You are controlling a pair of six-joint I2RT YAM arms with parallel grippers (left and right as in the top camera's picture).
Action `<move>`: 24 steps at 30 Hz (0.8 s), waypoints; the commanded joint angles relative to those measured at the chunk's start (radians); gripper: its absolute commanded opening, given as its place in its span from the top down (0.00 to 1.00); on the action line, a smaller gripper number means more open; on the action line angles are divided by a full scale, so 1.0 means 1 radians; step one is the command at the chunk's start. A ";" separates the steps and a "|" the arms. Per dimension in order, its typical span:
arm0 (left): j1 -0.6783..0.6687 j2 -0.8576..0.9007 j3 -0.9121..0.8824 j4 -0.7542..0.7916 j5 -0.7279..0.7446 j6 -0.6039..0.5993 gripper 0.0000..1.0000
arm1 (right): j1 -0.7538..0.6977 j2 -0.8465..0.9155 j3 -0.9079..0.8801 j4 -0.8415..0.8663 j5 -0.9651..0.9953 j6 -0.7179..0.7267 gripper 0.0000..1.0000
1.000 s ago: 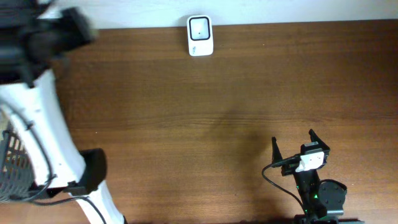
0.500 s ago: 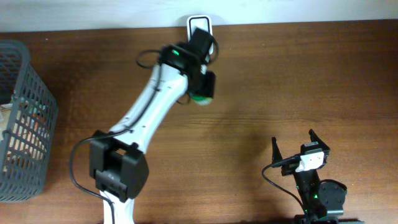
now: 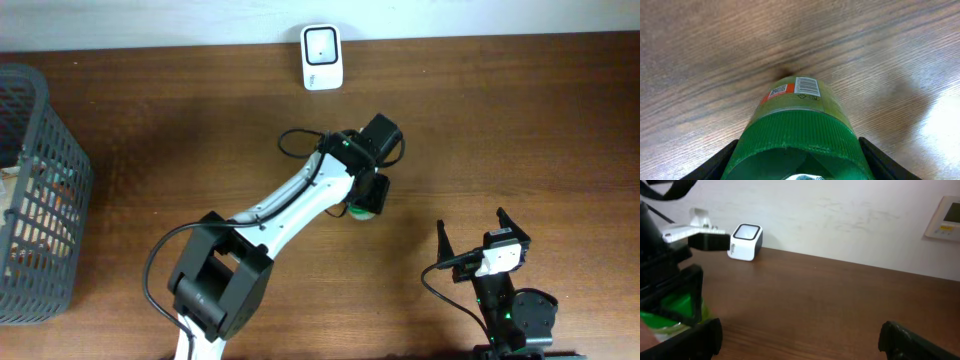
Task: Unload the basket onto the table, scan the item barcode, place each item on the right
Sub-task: 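Place the green-lidded jar on the table center and release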
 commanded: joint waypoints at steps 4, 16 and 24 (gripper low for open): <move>-0.006 -0.014 -0.064 0.030 -0.007 -0.017 0.46 | 0.009 -0.007 -0.005 -0.005 0.008 0.000 0.02; 0.159 -0.042 0.243 -0.145 -0.008 -0.004 0.05 | 0.009 -0.007 -0.005 -0.006 0.009 0.000 0.02; 0.534 -0.190 0.708 -0.421 -0.176 0.021 0.07 | 0.009 -0.008 -0.005 -0.005 0.008 0.000 0.02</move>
